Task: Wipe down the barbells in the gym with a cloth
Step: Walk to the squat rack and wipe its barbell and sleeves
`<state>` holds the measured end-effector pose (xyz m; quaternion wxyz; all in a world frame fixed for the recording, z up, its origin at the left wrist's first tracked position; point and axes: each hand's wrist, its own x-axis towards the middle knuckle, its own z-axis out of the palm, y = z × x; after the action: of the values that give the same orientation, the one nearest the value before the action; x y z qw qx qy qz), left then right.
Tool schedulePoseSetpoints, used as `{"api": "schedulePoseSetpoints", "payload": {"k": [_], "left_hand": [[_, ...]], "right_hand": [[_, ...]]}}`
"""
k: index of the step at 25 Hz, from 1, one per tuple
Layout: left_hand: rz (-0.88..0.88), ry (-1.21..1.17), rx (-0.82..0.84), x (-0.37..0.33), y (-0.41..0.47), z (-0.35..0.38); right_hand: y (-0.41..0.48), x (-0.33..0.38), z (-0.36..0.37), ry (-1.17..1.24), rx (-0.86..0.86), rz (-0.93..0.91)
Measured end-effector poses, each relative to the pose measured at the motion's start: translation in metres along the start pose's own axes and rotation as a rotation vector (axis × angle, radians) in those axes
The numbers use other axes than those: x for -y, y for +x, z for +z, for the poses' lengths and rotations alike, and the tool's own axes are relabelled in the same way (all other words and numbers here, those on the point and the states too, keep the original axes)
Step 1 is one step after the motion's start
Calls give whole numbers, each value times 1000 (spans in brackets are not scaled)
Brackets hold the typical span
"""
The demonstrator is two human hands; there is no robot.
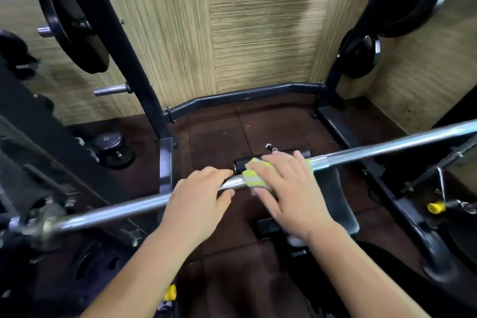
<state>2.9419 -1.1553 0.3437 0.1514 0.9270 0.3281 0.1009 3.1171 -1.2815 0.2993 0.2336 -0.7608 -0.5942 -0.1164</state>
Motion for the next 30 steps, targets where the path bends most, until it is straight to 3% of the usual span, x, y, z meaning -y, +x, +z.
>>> {"api": "schedulePoseSetpoints", "payload": {"k": [4, 6, 10, 13, 16, 18, 20, 23, 25, 30], "left_hand": [[36, -14, -2, -28, 13, 13], [51, -5, 2, -38, 20, 18], [67, -5, 9, -58, 32, 27], [81, -2, 5, -70, 36, 30], [69, -38, 12, -68, 35, 30], [50, -60, 13, -67, 35, 30], [32, -56, 20, -72, 37, 29], [18, 26, 87, -84, 47, 22], [44, 121, 157, -93, 57, 18], [257, 110, 251, -136, 105, 34]], "right_hand": [[-26, -104, -31, -61, -169, 284], [-26, -117, -39, -63, -201, 383], [-15, -53, -11, -6, -108, 134], [-24, -100, -26, -46, -89, 61], [-41, -198, -67, -89, -240, 414], [-34, -214, -83, -100, -303, 536], [-13, -167, -68, -121, -274, 438], [-16, -81, -33, -3, -149, 134], [-22, -106, -31, 31, -197, 87], [-28, -252, -78, -109, -357, 516]]}}
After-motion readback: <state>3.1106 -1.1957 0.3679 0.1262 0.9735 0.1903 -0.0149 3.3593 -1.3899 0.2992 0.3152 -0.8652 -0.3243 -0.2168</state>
